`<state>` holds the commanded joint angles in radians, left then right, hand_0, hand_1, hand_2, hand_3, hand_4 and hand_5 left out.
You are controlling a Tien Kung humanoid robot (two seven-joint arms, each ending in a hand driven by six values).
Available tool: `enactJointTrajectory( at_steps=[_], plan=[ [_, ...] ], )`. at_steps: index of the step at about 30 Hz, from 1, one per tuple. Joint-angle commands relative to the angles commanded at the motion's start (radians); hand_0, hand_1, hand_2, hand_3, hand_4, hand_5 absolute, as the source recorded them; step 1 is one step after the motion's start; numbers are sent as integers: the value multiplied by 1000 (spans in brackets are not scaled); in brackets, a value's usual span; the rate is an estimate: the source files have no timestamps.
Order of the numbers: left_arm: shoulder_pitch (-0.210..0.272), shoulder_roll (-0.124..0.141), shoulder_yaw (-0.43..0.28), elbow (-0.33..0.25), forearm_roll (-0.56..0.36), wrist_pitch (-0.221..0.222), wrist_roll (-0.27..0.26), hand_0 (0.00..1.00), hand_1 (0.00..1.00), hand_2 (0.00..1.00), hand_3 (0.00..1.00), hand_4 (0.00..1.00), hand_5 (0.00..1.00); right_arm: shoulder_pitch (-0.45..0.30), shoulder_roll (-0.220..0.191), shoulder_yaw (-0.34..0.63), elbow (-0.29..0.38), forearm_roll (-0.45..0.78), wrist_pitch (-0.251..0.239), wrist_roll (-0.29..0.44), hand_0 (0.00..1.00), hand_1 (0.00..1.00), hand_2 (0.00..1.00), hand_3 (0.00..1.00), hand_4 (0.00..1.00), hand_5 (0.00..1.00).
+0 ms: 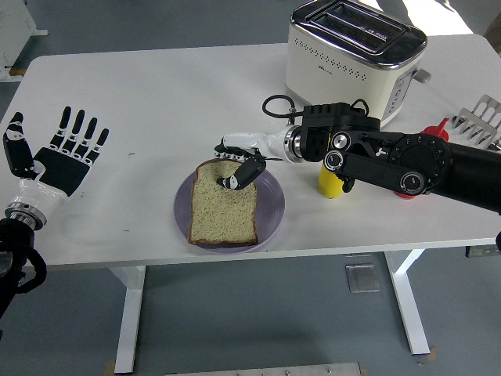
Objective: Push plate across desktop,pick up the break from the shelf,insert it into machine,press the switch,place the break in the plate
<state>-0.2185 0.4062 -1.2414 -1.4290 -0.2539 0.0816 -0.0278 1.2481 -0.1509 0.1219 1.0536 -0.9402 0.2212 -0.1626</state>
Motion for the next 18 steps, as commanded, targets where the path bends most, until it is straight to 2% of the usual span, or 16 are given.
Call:
enactJointTrajectory(
  at_steps=[3, 4, 15, 16, 18],
  plan=[
    [2, -1, -4, 2, 1, 0, 0, 811, 740, 695, 705, 793, 998, 0, 1, 0, 1, -2, 5, 0, 519, 614, 590, 541, 338, 2],
    [3, -1, -5, 1, 1, 0, 0, 811, 740, 696, 705, 793, 998, 0, 1, 0, 1, -4, 7, 0, 561, 637, 609, 554, 391, 26],
    [2, 2, -12, 0, 2, 1, 0, 811, 740, 696, 705, 793, 998, 4, -1, 10, 1, -12, 18, 0, 567, 641, 609, 555, 395, 31],
    [2, 2, -12, 0, 2, 1, 0, 810, 741, 696, 704, 793, 998, 5, -2, 12, 1, -12, 19, 0, 570, 642, 613, 560, 425, 66],
    [2, 2, -13, 0, 2, 1, 0, 810, 741, 696, 704, 793, 998, 7, -3, 16, 1, -15, 22, 0, 570, 642, 613, 560, 425, 66]
  ],
)
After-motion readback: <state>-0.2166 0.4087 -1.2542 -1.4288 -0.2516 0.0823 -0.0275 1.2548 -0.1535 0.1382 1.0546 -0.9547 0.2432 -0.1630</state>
